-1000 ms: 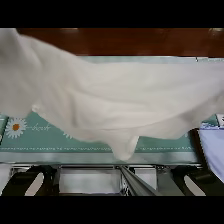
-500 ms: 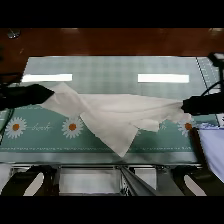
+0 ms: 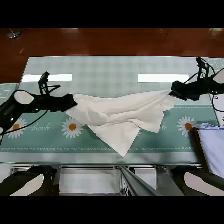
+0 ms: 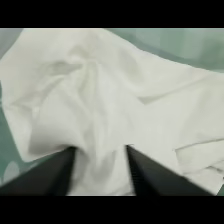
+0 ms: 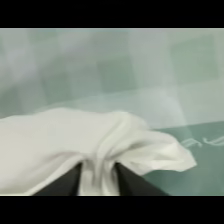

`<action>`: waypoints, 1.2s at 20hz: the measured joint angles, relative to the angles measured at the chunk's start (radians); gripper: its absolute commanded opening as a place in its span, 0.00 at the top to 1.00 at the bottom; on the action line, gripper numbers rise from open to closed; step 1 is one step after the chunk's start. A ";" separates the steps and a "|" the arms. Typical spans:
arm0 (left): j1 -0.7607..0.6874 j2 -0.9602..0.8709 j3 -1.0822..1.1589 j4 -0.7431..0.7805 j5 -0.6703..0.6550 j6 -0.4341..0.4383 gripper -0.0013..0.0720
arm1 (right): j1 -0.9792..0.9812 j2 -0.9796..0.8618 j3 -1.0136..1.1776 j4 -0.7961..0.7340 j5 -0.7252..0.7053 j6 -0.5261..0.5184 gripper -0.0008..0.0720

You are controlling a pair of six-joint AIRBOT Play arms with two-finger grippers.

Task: Fold the shirts.

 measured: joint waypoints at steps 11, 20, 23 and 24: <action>0.369 -0.053 0.188 0.005 -0.385 0.132 0.03 | -0.320 0.108 -0.029 -0.073 0.174 -0.048 0.13; 0.290 -0.253 0.038 -0.387 -0.426 0.409 0.03 | -0.381 0.441 -0.609 0.135 0.085 -0.172 0.13; 0.240 -0.294 0.033 -0.412 -0.436 0.445 0.15 | -0.383 0.468 -0.644 0.160 0.089 -0.184 0.13; 0.225 -0.302 0.032 -0.417 -0.429 0.451 0.62 | -0.383 0.473 -0.650 0.166 0.089 -0.187 0.13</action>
